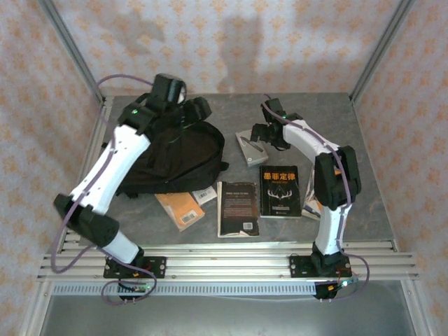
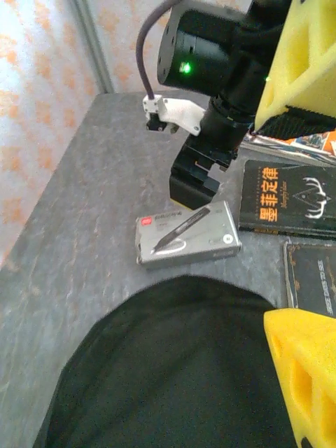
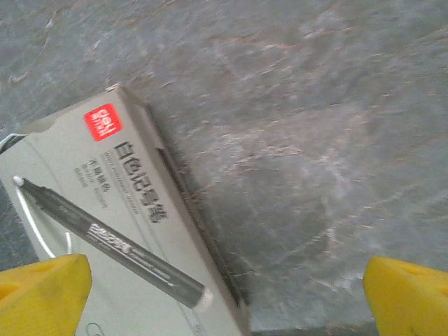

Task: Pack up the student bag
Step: Pick up the pencil case from the center of the table.

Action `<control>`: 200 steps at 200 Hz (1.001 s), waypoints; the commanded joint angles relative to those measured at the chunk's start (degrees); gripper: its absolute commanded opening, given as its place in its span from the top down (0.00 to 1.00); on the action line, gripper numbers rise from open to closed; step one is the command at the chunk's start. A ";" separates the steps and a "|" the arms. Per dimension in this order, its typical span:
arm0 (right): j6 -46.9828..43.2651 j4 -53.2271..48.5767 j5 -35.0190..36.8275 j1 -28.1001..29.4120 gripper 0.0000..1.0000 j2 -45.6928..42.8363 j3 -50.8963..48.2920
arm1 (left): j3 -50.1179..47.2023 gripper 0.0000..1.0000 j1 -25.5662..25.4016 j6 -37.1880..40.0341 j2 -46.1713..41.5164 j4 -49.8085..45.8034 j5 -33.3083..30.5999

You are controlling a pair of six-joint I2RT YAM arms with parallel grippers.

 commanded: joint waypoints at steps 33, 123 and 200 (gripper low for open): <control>-2.93 -4.66 -7.12 2.39 0.01 9.10 8.59 | -9.48 0.33 0.62 -0.23 -10.35 -3.39 -0.29; -4.91 -7.03 -3.51 5.10 0.01 10.92 8.55 | -11.09 0.32 0.62 1.19 -12.03 -4.20 1.38; -6.54 -9.33 -0.31 7.32 0.01 12.82 7.71 | -13.23 0.32 0.62 1.81 -12.95 -4.36 2.27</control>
